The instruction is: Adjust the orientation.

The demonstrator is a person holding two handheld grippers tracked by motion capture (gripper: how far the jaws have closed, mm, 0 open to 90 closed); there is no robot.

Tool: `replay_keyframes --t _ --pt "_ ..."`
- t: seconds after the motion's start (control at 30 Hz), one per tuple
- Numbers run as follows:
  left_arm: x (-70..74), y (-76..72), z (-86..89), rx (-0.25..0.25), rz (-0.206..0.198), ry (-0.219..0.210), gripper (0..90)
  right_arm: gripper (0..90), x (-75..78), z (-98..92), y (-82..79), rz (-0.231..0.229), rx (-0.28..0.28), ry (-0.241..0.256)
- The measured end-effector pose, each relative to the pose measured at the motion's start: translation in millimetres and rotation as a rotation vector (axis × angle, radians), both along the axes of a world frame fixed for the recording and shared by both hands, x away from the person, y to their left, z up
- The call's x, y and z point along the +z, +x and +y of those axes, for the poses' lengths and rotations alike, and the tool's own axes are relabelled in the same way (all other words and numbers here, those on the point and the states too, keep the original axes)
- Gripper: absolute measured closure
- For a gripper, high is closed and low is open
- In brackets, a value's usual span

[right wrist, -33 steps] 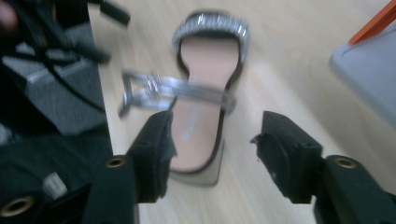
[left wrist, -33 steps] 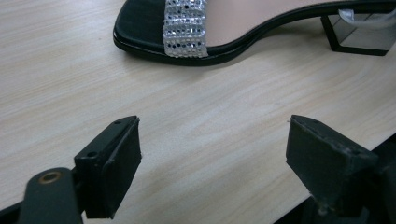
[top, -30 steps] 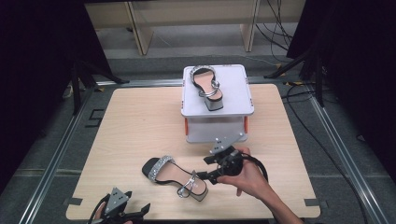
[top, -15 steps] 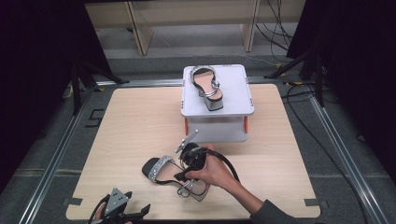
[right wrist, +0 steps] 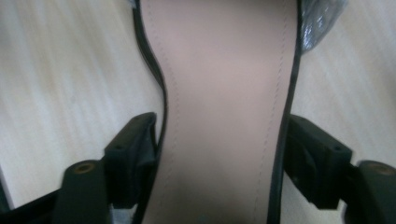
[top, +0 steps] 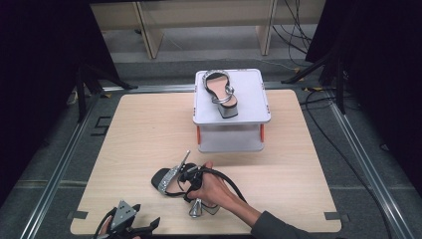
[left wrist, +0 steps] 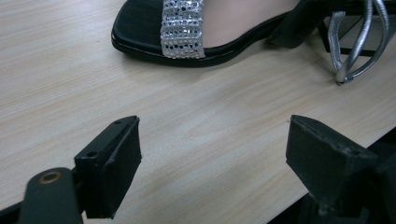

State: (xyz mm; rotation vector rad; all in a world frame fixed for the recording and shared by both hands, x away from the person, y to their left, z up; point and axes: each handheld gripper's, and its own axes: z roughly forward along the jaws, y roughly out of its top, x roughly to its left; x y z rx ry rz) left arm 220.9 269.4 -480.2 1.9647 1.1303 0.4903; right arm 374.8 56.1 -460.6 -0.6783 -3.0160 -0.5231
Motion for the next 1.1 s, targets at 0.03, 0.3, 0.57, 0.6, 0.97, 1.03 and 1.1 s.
replay_keyframes --t 0.03,0.3,0.57,0.6,0.97,1.03,1.1 --pt "0.3 2.3 2.2 -0.028 -0.020 0.025 17.7 32.2 0.7 0.0 1.1 0.010 -0.004 0.005" --pt "1.1 1.3 3.1 -0.019 -0.017 0.029 17.7 42.0 6.1 -16.4 0.8 -0.029 0.011 0.008" --pt "0.2 1.9 1.4 -0.012 -0.018 0.005 17.8 42.2 15.5 -64.4 -2.4 -0.045 -0.032 0.066" --pt "0.6 0.6 1.2 -0.001 -0.008 0.007 17.8 42.3 17.3 -70.7 -2.8 -0.046 -0.037 0.067" --pt "1.1 3.1 2.6 -0.017 -0.017 0.029 17.8 42.2 16.2 -137.6 -5.4 -0.045 -0.154 0.045" --pt "0.5 1.9 0.4 0.005 -0.008 -0.002 17.8 42.2 14.7 -142.6 -6.0 -0.050 -0.162 0.039" --pt "0.5 1.9 1.0 0.007 -0.004 0.002 17.8 42.1 12.3 -144.7 -4.0 -0.059 -0.140 0.031"
